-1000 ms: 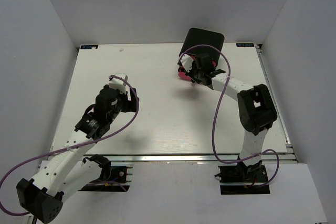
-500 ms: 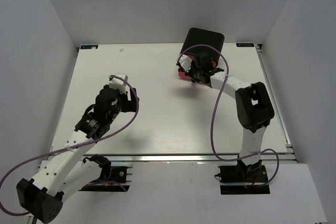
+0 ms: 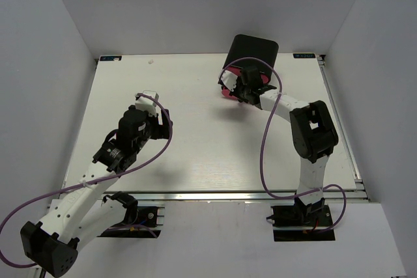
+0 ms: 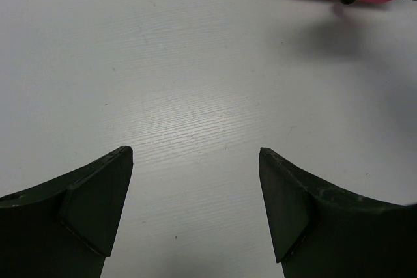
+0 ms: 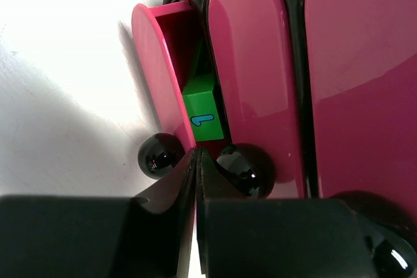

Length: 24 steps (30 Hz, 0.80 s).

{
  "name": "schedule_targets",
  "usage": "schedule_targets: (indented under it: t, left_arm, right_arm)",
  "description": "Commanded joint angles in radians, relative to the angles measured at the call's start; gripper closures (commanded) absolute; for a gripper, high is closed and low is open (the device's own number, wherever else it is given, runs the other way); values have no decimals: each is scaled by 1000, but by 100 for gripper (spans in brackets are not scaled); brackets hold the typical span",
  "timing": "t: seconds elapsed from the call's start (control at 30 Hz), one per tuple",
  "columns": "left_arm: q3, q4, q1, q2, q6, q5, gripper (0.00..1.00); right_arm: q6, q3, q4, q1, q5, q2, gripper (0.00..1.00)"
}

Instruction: Sort the legos into containers by color

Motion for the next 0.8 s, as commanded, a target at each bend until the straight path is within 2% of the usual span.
schedule_targets:
  t: [0.0, 0.27, 0.37, 0.77]
  left_arm:
    - [3, 4, -3, -19, 7, -12, 12]
    - [3, 4, -3, -20, 7, -14, 12]
    - [3, 4, -3, -20, 7, -14, 12]
    - [3, 5, -3, -28, 7, -15, 12]
  right_arm:
    - [-27, 4, 44, -8, 12, 11, 92]
    - [-29, 36, -49, -13, -40, 30, 78]
    - [-27, 53, -86, -10, -41, 37, 75]
    - [-29, 114, -235, -10, -156, 68, 78]
